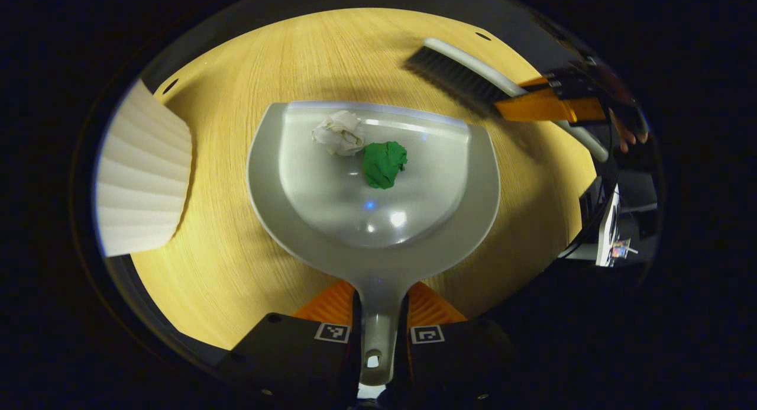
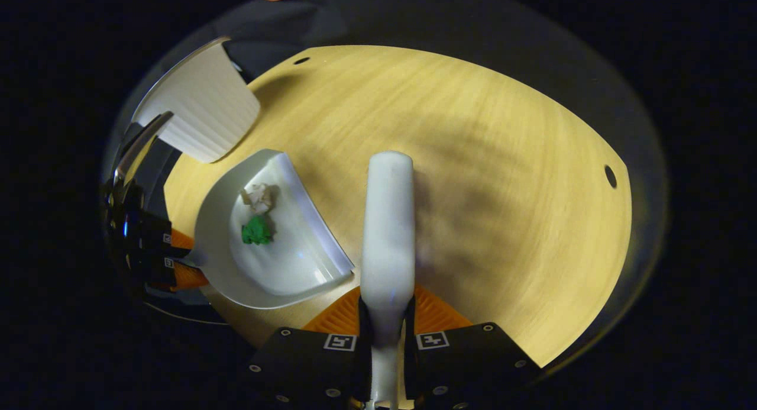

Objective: Pick up the small broom and dustpan from the desktop, sweep the trash into the dustpan with the broom, and then empty the trash into the garbage bin.

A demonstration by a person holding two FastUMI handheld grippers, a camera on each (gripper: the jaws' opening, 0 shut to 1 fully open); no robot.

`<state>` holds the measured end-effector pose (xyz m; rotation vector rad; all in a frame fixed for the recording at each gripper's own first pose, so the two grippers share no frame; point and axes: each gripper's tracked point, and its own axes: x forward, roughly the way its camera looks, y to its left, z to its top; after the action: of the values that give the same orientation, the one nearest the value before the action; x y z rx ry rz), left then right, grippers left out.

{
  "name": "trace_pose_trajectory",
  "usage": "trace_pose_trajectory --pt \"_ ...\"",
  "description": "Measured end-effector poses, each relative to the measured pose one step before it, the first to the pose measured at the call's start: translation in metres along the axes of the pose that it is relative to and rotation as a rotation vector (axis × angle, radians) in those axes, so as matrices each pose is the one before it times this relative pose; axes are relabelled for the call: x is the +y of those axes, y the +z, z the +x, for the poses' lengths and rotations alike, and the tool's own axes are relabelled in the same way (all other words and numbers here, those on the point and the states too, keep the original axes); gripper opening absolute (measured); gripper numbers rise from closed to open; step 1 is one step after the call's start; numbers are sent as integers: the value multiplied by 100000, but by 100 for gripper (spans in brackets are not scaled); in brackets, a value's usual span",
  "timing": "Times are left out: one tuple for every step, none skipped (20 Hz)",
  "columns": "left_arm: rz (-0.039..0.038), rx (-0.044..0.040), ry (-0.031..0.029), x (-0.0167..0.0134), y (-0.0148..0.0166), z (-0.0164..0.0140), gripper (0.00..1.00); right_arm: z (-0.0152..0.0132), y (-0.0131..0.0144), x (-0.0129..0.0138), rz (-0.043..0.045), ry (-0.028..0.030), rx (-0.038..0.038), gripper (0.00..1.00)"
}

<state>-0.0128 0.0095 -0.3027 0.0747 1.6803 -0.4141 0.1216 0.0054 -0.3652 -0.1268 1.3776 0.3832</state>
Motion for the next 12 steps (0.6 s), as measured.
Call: trace_pose_trajectory --pt "-2998 -128 106 -305 89 71 23 78 -563 -419 4729 -3827 94 22" --pt "-3061 -204 686 -452 6 85 23 -89 -537 -328 5691 -2636 231 22" --pt "-3110 -706 413 -329 162 174 23 9 -370 135 7448 -1092 481 22" --pt "-3521 -200 601 -422 103 311 23 60 -616 154 6203 28 704 22" --pt "-3959 -589 322 -528 203 13 23 254 -447 192 4787 -1886 786 22" --pt "-4953 -225 184 -728 98 139 23 81 -216 11 2354 -2606 299 22" --pt "-4654 -482 179 -771 153 123 23 286 -524 267 2969 -2255 174 22" --pt "-3009 29 -179 -771 87 -31 23 155 -733 598 3288 -205 205 22" --pt "-900 -1025 591 -225 217 -58 23 116 -598 731 2737 927 429 22" --pt "104 -842 -218 -59 -2 -65 23 -101 -570 627 1498 884 -306 22" --pt "131 -1184 -190 -37 204 -223 23 -13 -524 252 -1789 606 326 22" --pt "594 -1647 -616 56 222 4 23 191 -426 332 -1719 -378 -292 22"
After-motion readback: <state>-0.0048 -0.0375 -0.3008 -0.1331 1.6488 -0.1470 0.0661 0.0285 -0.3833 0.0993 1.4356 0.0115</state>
